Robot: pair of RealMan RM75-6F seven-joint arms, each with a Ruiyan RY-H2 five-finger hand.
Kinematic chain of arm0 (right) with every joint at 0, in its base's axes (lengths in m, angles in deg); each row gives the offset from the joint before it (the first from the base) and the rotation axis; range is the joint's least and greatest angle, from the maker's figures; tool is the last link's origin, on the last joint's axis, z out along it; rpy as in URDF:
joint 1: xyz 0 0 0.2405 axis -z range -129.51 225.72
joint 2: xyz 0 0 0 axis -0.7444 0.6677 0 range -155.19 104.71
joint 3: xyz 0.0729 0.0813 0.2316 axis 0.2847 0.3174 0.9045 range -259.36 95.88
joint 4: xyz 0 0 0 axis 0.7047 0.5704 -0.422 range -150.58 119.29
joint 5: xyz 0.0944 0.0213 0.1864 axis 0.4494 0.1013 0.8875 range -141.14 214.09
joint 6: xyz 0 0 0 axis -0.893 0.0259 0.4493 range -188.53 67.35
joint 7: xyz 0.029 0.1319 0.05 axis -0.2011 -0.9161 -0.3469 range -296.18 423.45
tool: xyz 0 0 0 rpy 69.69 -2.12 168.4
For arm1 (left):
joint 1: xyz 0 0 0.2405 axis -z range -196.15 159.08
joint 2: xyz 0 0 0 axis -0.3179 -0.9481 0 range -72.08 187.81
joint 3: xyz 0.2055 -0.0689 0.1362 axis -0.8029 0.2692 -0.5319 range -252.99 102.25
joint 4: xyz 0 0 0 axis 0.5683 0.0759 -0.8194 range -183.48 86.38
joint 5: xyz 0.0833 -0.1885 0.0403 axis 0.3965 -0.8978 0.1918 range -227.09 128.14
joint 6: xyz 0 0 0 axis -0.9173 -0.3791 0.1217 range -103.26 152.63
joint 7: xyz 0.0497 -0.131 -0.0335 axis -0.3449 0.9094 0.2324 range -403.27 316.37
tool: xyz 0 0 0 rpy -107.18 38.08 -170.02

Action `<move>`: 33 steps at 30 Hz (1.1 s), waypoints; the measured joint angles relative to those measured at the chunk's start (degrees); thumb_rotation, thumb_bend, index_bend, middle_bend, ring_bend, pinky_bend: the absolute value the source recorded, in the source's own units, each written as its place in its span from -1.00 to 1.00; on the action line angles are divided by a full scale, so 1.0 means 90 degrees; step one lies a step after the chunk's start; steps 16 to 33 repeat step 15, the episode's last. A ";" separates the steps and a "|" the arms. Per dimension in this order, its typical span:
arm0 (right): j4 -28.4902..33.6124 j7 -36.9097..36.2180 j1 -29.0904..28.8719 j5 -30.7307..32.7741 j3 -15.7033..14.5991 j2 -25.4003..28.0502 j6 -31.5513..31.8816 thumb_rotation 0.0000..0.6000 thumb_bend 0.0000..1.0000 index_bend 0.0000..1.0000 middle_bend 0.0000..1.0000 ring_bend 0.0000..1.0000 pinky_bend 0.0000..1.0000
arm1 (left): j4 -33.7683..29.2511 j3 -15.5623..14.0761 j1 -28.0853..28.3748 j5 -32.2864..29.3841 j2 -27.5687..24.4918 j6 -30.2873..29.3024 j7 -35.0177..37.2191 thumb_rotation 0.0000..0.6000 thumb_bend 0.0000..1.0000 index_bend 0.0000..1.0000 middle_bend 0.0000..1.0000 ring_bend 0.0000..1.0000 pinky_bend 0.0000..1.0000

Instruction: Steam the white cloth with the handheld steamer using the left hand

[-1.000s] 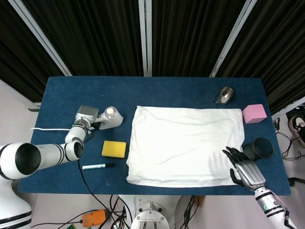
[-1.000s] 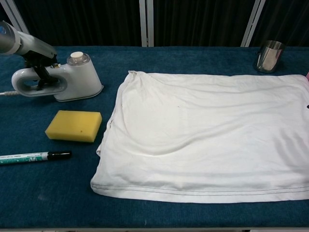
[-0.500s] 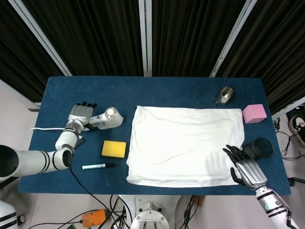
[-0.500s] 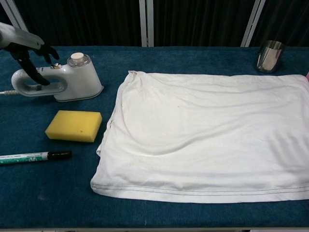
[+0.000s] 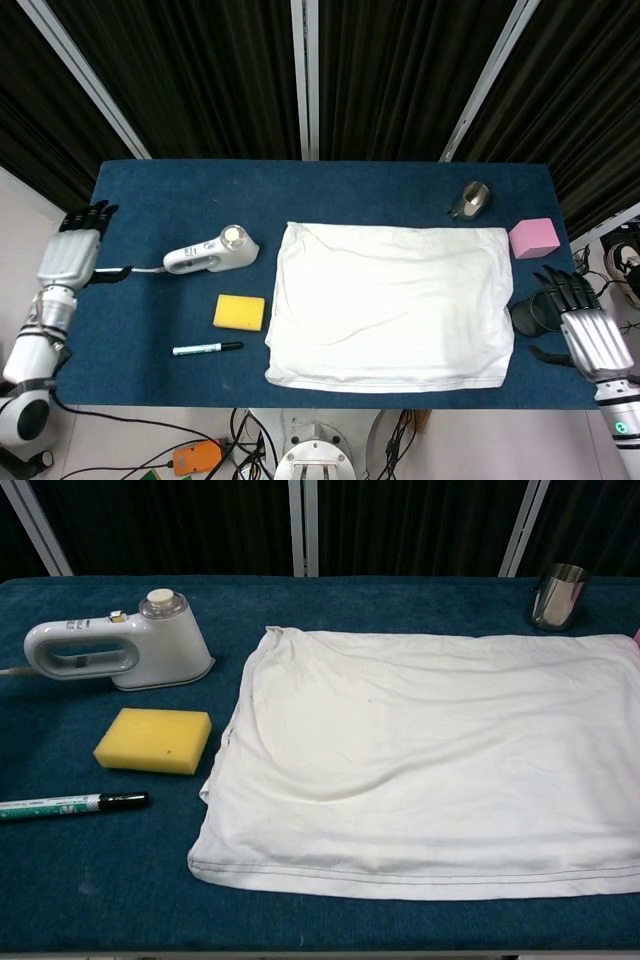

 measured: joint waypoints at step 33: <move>-0.0525 -0.0431 0.0897 -0.0098 -0.0079 -0.0122 0.0980 1.00 -0.64 -1.00 -0.99 -1.00 -0.98 | 0.0437 -0.0330 -0.3287 0.2870 0.0293 -0.2505 0.0716 0.92 -0.72 -0.97 -0.94 -1.00 -0.94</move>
